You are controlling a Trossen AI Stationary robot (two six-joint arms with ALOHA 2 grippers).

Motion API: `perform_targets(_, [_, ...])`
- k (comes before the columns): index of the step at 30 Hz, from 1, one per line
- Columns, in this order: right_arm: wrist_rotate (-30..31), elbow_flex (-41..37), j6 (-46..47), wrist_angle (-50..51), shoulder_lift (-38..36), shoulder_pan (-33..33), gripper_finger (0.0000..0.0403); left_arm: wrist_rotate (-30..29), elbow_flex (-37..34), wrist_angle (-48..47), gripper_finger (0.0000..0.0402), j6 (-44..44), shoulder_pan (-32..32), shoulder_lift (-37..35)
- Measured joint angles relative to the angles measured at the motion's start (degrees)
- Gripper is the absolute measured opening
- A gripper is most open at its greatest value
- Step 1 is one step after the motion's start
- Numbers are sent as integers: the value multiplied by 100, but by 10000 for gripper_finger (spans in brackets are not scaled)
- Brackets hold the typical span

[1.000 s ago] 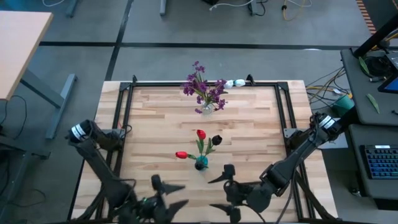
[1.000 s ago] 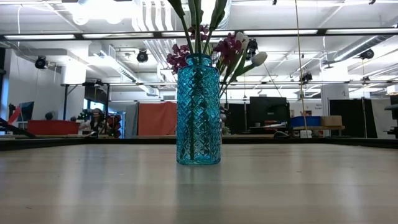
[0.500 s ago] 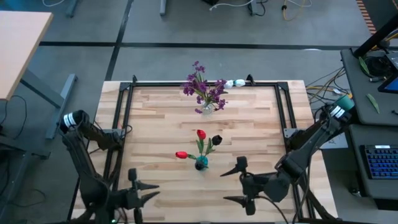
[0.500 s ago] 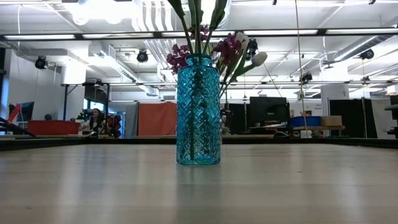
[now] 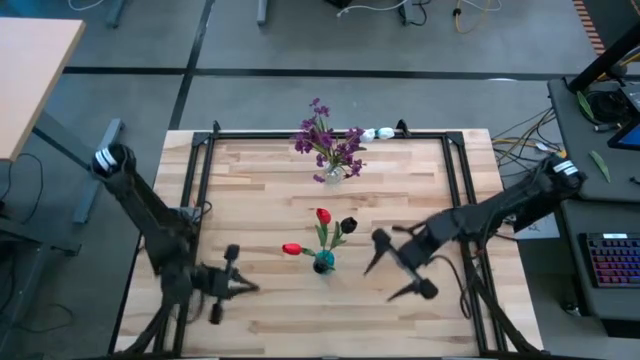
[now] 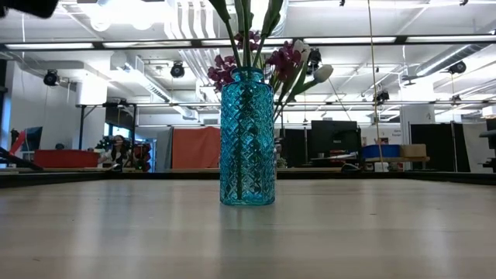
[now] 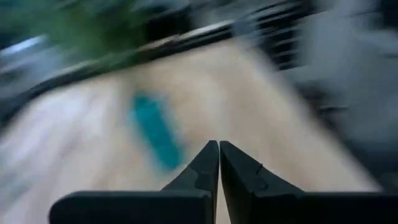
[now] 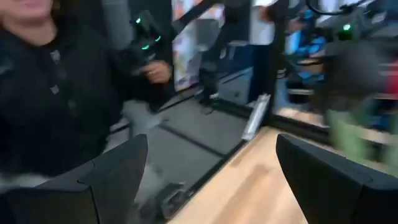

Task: Sort flowers into vase by color
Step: Return to Home Position

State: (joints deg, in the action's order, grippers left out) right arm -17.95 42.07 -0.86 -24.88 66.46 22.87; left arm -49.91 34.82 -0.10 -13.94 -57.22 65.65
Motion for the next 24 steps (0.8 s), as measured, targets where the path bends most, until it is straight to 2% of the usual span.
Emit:
perform_targets(2, [14,-305,4,-165,-233,-154,347,1273,-540,1274,0,1158,177,-449])
perform_targets(4, [37,-546,-23,-212,-437,-226,347,2003,-1021,1976,0,1897,320,-986])
perform_targets(8, [-43,-946,-157,-430,-920,-441,347,1959,-1839,2156,0,2350,899,-2123])
perform_targets(10, [6,-1118,-113,-580,-1111,-682,347,2312,-2129,2210,0,2426,1337,-2686])
perform_targets(14, [-226,-1296,123,-746,-1333,-1420,347,3135,-2544,1965,0,2611,2422,-3627])
perform_targets(18, [-1322,-1345,249,-705,-1352,-2323,347,3931,-2561,933,0,2602,3617,-4449])
perform_targets(20, [-1788,-1349,248,-759,-1363,-2619,348,4547,-2559,600,0,2510,4182,-4832])
perform_targets(24, [-1930,-1471,173,-814,-1438,-2843,347,5980,-2563,40,0,2207,5017,-5548])
